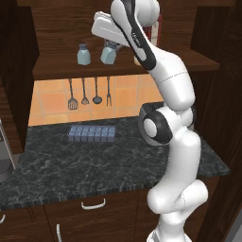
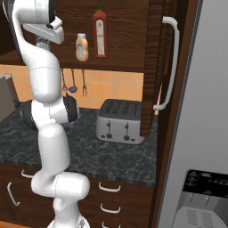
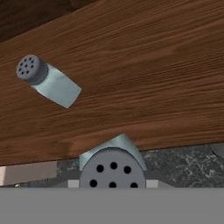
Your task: Put the shaker and condiment bottle from the counter next to their counterparts in the cabinet.
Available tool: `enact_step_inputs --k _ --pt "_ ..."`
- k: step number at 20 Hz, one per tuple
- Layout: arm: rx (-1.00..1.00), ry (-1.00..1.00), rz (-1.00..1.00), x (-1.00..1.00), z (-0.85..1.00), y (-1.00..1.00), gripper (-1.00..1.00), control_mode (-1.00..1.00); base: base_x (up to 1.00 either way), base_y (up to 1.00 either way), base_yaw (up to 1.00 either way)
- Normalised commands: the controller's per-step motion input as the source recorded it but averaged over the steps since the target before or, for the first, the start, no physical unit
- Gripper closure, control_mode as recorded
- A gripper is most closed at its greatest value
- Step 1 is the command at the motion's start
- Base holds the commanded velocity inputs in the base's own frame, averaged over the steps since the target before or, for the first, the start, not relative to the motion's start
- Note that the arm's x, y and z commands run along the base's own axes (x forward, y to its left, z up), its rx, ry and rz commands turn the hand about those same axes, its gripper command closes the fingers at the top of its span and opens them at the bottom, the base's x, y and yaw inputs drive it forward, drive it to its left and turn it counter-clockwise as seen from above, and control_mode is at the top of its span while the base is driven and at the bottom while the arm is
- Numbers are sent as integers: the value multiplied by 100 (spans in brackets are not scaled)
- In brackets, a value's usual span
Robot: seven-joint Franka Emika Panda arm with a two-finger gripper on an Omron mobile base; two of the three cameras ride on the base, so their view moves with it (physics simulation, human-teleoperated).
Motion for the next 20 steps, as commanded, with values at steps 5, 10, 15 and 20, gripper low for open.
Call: enact_step_inputs --k 5,10,15,20 --pt "0 9 1 49 0 0 100 -100 0 0 0" --pt "-6 8 0 33 0 2 100 -100 0 0 0" --pt "-1 0 0 0 0 15 100 -100 0 0 0" --pt "-6 11 0 18 -12 12 100 -100 0 0 0"
